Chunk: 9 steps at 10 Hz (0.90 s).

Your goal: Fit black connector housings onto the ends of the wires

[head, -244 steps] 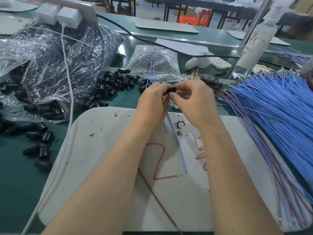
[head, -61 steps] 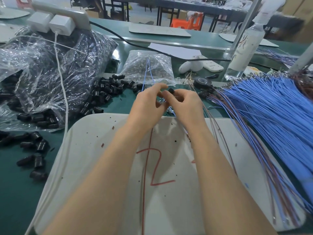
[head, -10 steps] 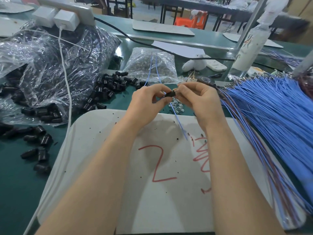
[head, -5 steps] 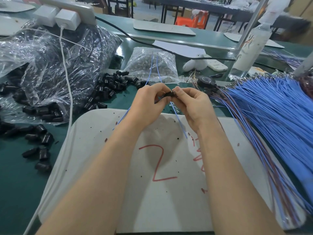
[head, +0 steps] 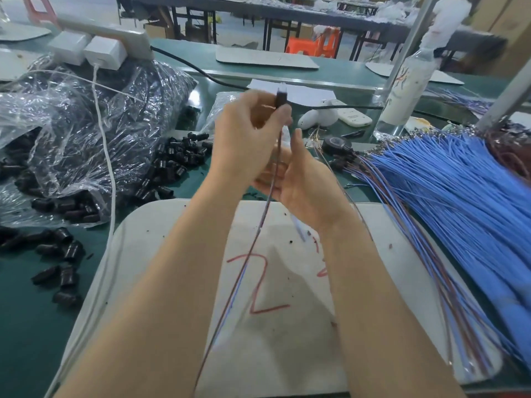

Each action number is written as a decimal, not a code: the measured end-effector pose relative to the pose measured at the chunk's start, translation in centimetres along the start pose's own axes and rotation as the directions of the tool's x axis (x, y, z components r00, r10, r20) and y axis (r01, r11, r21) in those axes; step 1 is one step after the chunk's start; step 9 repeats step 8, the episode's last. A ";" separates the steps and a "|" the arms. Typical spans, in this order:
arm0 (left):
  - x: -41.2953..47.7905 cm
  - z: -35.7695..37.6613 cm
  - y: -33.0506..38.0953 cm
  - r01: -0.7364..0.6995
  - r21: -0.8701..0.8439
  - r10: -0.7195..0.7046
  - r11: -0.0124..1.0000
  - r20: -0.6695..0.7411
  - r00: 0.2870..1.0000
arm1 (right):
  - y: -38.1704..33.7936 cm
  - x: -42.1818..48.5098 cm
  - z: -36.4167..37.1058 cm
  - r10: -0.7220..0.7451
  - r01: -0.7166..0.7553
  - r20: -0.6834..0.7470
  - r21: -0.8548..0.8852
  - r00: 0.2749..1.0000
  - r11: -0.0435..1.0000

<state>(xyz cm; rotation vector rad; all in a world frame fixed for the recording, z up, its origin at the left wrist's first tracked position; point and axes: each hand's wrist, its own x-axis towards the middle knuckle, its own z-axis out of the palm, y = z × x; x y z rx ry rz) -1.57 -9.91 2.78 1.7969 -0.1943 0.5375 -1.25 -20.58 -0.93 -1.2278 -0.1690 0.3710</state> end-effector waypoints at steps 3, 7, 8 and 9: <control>5.5 5.7 7.2 0.139 -0.622 -0.244 0.771 -0.087 0.966 | -9.3 -9.5 -5.3 -0.200 0.139 -0.175 -0.313 0.964 0.940; -1.6 21.0 -0.8 0.666 -0.177 -0.582 0.725 0.359 0.729 | -1.1 -8.3 -13.5 -0.290 -0.644 -0.707 -0.708 0.645 0.290; -1.7 21.0 -1.4 0.664 -0.201 -0.590 0.720 0.327 0.738 | -0.9 -7.9 -13.6 -0.349 -0.641 -0.707 -0.706 0.614 0.302; -1.7 21.0 -1.4 0.664 -0.201 -0.590 0.720 0.327 0.738 | -0.9 -7.9 -13.6 -0.349 -0.641 -0.707 -0.706 0.614 0.302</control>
